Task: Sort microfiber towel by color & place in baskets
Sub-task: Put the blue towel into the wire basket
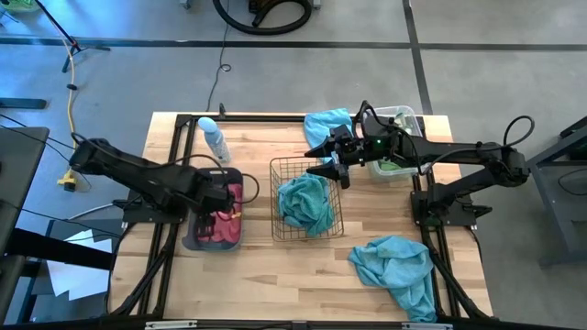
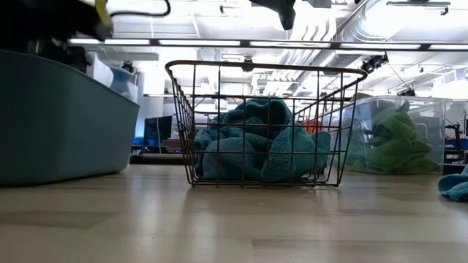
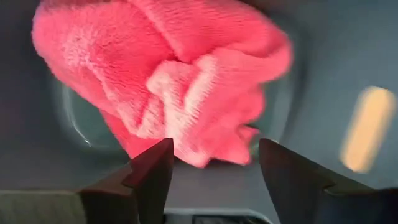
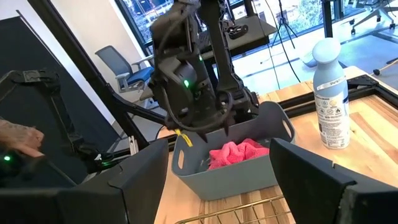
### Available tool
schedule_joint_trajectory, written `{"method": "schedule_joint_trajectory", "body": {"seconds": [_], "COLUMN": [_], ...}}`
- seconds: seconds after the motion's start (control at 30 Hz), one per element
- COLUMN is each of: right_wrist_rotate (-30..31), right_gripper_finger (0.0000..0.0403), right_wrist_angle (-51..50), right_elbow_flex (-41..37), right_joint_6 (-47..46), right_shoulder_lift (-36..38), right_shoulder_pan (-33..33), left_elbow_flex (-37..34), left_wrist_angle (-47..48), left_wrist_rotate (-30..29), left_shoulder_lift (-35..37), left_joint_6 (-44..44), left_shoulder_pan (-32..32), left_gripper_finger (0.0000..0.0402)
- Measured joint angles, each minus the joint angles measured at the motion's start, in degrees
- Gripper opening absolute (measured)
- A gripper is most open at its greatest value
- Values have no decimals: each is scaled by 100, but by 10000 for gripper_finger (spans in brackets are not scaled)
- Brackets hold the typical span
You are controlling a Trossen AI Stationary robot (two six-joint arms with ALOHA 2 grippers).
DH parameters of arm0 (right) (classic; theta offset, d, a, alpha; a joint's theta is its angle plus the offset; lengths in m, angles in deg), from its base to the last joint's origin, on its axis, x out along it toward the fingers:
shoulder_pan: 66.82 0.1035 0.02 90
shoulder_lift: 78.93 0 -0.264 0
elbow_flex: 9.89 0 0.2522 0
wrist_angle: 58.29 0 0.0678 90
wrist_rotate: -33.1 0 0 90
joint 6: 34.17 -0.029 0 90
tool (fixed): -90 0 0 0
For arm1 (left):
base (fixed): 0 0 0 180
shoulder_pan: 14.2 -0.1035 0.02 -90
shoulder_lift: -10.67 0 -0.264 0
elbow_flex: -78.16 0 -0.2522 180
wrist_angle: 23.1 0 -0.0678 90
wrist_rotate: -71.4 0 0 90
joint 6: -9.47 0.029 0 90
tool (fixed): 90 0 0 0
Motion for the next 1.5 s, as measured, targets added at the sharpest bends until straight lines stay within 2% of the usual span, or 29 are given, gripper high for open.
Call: {"method": "schedule_joint_trajectory", "body": {"seconds": [0.13, 0.23, 0.4, 0.53, 0.7, 0.8, 0.87, 0.97, 1.03, 1.13, 1.37, 1.5], "right_wrist_rotate": [-32, -46, -44, -20, 252, 268, 267, 262, 311, 717, 1765, 2078], "right_gripper_finger": [277, 277, 277, 277, 277, 277, 277, 277, 277, 277, 277, 277], "right_wrist_angle": [243, 610, 964, 1125, 1102, 1020, 983, 812, 752, 466, -2254, -3415], "right_elbow_flex": [0, 0, 0, 2, 2, 2, 2, 2, 2, 93, 1516, 2212], "right_joint_6": [9, 12, 12, -340, -609, -601, -726, -1089, -1231, -1289, -1230, -1169], "right_shoulder_lift": [38, 144, 330, 449, 461, 461, 461, 461, 412, 315, -410, -1119], "right_shoulder_pan": [-19, -56, -117, -157, -227, -268, -268, -264, -264, -382, -1293, -1878], "left_elbow_flex": [666, 1275, 2144, 2589, 2640, 2637, 2635, 2472, 2183, 1516, 123, -221], "left_wrist_angle": [189, 118, -460, -1431, -2486, -2698, -2687, -2975, -3447, -4816, -7936, -8939], "left_wrist_rotate": [110, -104, -1503, -2482, -3578, -3933, -3910, -3548, -3124, -2634, -1638, -1508], "left_shoulder_lift": [0, 0, 13, 44, 83, 83, 83, 96, 177, 333, 630, 786], "left_joint_6": [21, -172, -83, 513, 1449, 1508, 1264, 751, 579, 572, 256, 56], "left_shoulder_pan": [2, 2, 2, -8, -39, -110, -168, -329, -473, -690, -1401, -1623], "left_gripper_finger": [225, 225, 225, 225, 225, 225, 225, 225, 225, 225, 225, 225]}}
